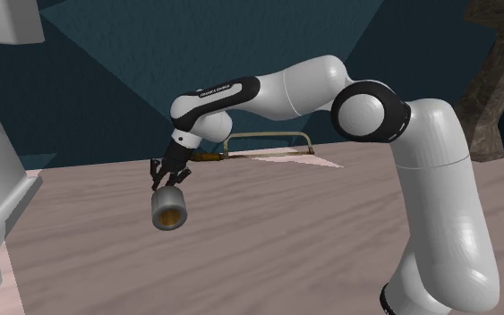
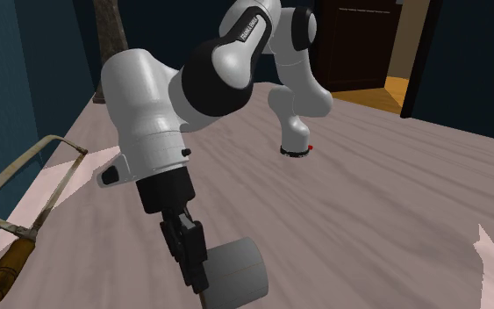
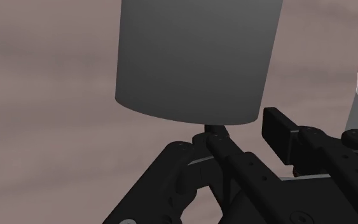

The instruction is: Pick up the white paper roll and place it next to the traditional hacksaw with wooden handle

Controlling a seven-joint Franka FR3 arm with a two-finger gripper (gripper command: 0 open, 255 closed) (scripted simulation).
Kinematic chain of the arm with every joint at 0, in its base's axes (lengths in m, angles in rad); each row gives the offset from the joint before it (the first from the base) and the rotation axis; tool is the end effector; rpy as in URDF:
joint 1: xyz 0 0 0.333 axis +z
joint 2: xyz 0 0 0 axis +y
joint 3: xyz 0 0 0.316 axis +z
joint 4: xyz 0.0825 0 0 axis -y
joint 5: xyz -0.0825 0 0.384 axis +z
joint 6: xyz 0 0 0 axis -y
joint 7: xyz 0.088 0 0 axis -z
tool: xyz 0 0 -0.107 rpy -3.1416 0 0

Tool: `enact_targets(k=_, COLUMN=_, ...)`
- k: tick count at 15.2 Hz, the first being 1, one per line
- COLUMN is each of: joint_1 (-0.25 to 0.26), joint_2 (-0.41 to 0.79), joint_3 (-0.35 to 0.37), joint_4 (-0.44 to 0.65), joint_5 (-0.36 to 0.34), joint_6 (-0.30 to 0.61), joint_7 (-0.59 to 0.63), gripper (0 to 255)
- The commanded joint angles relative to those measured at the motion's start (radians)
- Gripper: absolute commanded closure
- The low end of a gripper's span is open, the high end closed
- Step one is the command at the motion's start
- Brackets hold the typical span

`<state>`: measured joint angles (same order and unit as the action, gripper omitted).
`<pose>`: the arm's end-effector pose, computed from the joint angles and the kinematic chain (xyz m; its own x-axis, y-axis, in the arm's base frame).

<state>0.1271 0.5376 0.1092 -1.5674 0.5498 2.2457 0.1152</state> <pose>0.6891 0.1691 0.3504 0.9769 -0.2133 -0.0123 -0.1909 -0.8452 -0.4992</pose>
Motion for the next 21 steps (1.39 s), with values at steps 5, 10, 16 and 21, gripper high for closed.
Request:
enact_targets(k=5, joint_1=0.000, joint_2=0.000, joint_3=0.000, joint_4=0.000, joint_5=0.000, joint_6=0.000, joint_7=0.000, gripper=255)
enact_targets(k=10, joint_1=0.001, joint_2=-0.022, joint_3=-0.004, joint_4=0.018, joint_5=-0.011, joint_6=-0.036, joint_7=0.022, gripper=255)
enact_targets(k=16, joint_1=0.001, joint_2=-0.051, joint_3=-0.010, joint_4=0.053, joint_5=-0.027, joint_6=-0.093, joint_7=0.056, gripper=255)
enact_targets(k=21, joint_1=0.001, joint_2=-0.070, joint_3=-0.014, joint_4=0.089, joint_5=-0.040, joint_6=-0.142, joint_7=0.084, gripper=255)
